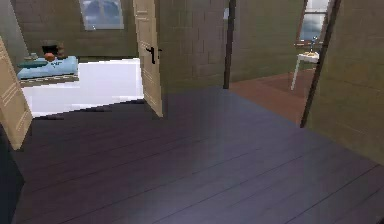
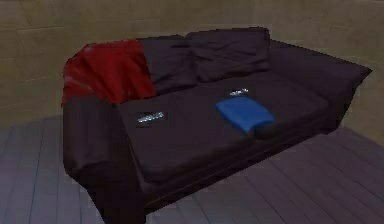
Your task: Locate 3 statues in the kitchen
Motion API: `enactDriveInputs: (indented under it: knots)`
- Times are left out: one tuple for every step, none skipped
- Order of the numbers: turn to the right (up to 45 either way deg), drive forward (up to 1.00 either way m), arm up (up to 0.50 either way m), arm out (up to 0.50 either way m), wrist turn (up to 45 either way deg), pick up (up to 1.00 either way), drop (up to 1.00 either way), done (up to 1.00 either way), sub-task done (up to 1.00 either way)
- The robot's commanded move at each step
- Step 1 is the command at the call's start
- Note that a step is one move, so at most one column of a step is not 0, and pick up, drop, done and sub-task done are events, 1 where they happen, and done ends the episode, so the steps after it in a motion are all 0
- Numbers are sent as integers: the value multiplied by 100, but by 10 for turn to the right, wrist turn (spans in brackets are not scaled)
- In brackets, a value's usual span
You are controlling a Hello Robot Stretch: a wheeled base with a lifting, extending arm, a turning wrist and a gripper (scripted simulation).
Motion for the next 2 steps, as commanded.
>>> enactDriveInputs:
  knots:
    - [0, 50, 0, 0, 0, 0, 0, 0, 0]
    - [150, 0, 0, 0, 0, 0, 0, 0, 0]
